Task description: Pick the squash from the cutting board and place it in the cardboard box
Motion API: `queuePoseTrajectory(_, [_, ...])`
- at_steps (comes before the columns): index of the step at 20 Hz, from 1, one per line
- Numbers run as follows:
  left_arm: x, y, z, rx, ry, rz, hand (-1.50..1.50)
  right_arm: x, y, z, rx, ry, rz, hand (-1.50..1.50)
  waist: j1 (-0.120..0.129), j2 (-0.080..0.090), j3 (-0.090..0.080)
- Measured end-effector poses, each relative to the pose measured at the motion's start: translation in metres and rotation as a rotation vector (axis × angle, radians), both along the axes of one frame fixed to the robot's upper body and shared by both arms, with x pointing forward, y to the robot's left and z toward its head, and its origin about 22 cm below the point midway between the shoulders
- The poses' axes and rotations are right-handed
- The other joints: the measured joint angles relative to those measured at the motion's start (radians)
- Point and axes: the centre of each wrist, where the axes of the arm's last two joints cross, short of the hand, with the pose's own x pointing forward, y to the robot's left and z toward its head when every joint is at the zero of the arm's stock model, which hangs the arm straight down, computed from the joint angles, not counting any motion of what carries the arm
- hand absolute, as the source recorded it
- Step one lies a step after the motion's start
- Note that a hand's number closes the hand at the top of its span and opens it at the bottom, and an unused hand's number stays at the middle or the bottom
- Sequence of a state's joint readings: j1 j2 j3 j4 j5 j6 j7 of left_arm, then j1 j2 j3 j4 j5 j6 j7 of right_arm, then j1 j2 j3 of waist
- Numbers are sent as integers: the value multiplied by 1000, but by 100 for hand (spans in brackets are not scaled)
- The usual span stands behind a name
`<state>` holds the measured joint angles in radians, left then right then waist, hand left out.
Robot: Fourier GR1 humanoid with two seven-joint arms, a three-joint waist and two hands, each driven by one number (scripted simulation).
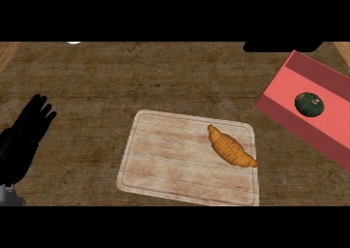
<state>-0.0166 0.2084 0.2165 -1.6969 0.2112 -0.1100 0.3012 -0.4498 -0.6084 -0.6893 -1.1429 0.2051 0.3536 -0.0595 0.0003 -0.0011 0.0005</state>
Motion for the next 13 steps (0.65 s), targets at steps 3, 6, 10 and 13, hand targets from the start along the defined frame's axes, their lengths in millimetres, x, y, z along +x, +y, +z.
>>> queuePoseTrajectory(3, [1,3,-4,-5,2,-4,0,-11,-27,6,46,-14,-7,-150,1,1,0])
queuePoseTrajectory(6, [6,-1,-4,-4,2,-4,0,-23,-49,6,61,-15,9,-150,2,2,0])
queuePoseTrajectory(10, [8,-3,-2,-9,3,-7,0,-44,-79,6,64,-25,31,-150,4,3,0])
queuePoseTrajectory(13, [12,-2,0,-6,4,-7,0,-49,-90,5,56,-22,38,-150,6,3,0])
